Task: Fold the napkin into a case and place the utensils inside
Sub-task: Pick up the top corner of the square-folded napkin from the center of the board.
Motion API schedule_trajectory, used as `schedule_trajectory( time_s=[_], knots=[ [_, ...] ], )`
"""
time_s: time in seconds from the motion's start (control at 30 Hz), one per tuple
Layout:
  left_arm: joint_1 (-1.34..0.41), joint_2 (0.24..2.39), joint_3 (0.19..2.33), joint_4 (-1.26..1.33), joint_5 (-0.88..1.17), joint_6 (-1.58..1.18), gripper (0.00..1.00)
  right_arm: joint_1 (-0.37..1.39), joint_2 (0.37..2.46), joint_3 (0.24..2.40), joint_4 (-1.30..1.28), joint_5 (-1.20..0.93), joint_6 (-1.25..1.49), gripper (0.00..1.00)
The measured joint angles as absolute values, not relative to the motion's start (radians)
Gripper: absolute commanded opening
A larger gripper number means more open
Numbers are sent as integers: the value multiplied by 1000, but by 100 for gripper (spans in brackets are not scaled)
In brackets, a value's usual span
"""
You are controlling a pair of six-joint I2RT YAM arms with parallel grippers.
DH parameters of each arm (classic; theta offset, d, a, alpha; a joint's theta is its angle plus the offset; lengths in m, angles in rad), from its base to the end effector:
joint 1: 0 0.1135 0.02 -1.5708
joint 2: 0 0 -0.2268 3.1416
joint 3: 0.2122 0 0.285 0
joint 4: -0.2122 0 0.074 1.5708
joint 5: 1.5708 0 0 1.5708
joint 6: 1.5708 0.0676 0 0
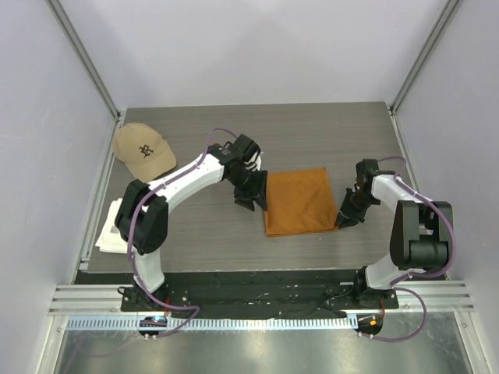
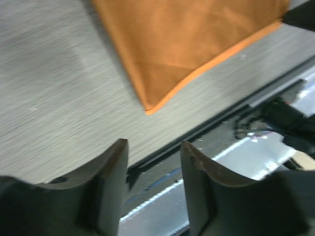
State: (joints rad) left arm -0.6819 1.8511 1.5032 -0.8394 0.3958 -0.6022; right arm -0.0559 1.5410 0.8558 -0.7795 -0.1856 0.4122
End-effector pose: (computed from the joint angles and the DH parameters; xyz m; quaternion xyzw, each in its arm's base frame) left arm 0.3067 -0.2825 0.1664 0.0758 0.9603 -0.2665 0.0341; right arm 0.2821 -0.0033 0.0707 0.2258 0.9683 0.1004 0.0356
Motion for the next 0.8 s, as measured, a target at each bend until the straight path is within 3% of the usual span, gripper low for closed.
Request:
schedule_trajectory(
  time_s=[0.37, 0.6, 0.8],
  knots=[
    [-682, 1804, 1522, -912, 274, -557, 62, -56, 1567, 860, -771, -191, 400, 22],
    [-676, 1758, 1527, -928, 238, -542, 63, -56, 1572, 862, -771, -203, 395, 1],
    [-634, 1744, 1527, -934, 227, -534, 62, -52, 1568, 899, -805, -228, 400, 1]
  ],
)
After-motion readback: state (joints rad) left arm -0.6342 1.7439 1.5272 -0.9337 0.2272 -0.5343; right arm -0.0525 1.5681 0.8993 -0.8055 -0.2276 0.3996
